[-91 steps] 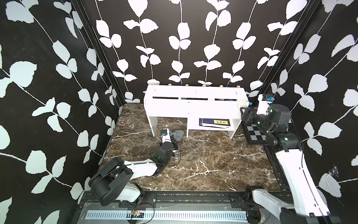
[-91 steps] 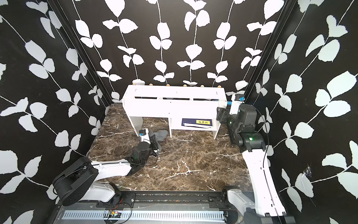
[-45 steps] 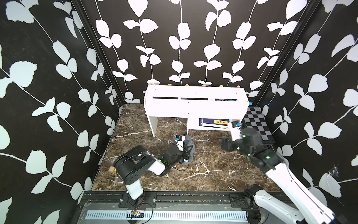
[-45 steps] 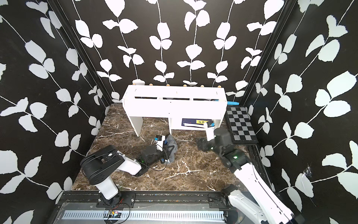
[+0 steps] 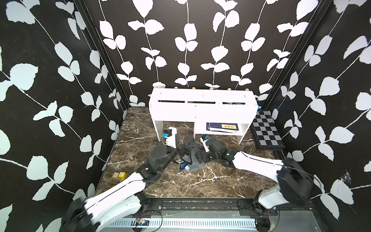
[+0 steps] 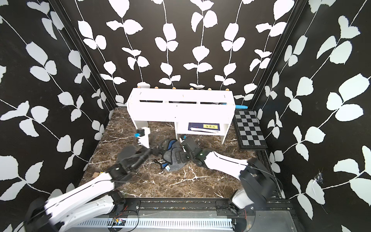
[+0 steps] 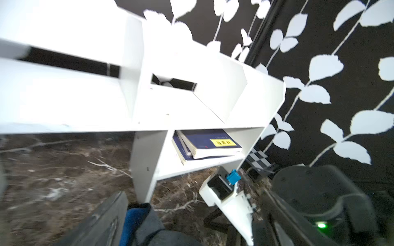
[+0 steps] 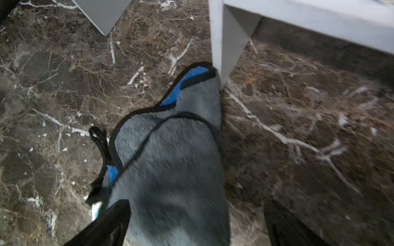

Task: Wipe the bookshelf clean with a cloth
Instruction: Pick up the cleaning item at the center of the board.

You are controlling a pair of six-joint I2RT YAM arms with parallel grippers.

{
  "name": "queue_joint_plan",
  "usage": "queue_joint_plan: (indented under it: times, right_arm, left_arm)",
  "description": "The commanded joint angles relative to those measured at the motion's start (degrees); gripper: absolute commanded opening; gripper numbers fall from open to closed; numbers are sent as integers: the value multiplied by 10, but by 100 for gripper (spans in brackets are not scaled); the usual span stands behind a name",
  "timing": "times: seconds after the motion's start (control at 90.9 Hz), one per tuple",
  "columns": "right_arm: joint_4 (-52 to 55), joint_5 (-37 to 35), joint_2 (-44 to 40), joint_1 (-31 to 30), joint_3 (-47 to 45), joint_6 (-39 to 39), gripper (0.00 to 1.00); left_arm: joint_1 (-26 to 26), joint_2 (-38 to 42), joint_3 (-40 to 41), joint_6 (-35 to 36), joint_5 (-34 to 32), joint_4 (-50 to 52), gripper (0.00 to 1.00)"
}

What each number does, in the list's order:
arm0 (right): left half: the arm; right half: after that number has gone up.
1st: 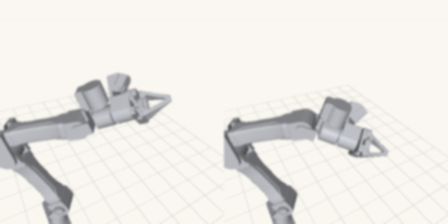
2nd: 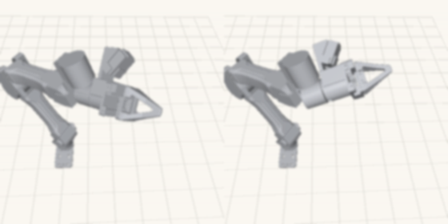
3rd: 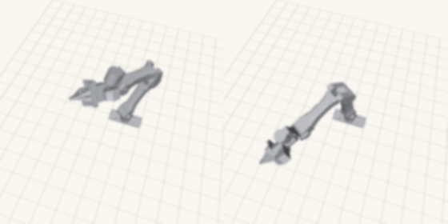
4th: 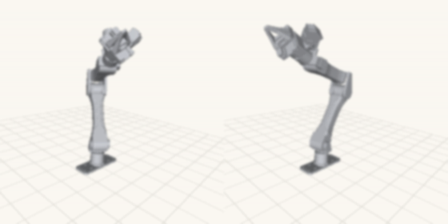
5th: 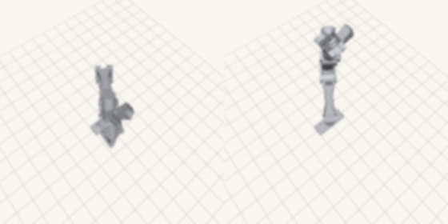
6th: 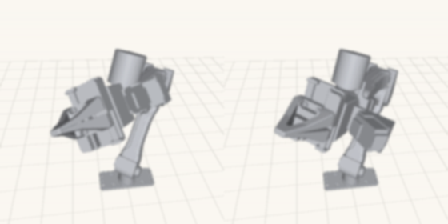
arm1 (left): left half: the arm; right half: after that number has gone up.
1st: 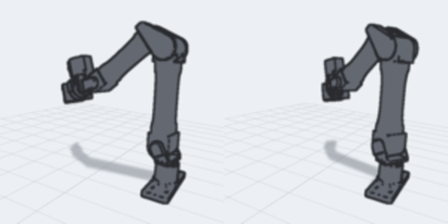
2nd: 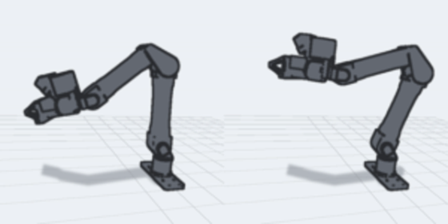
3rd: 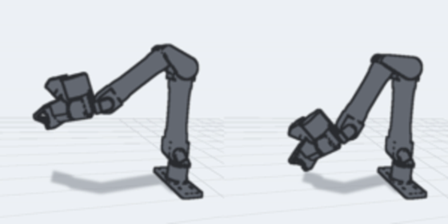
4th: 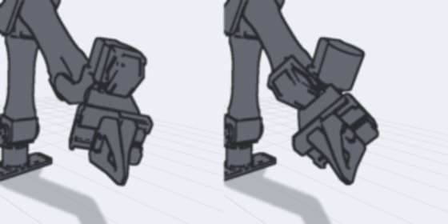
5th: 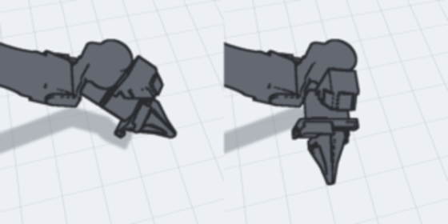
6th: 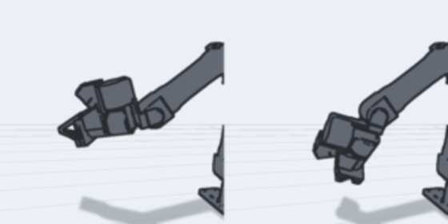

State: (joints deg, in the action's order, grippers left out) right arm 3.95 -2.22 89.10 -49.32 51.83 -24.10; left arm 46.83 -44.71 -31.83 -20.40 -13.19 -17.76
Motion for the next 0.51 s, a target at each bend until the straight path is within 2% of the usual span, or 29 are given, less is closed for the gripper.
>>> queue_joint_plan:
  times: [0.0,0.099,0.198,0.286,0.363,0.418,0.495]
  right_arm:
    - [-66,21,49,-19,58,-14,99]
    - [-50,27,102,-40,98,-15,98]
    - [-60,22,130,-44,87,-39,96]
    - [-52,8,131,-45,76,-43,92]
    - [-31,-15,125,-50,70,-36,90]
    - [-23,-25,120,-56,60,-30,90]
    - [-37,-23,112,-61,37,-28,90]
  left_arm:
    - [-3,76,-15,56,-128,210,99]
    - [-6,112,-67,73,-210,252,98]
    - [-44,68,-170,130,-238,299,98]
    - [-139,-37,-304,105,-185,418,98]
    - [-215,-118,-380,77,-112,473,94]
    - [-252,-155,-416,68,-67,489,92]
    - [-287,-194,-448,69,-55,494,95]
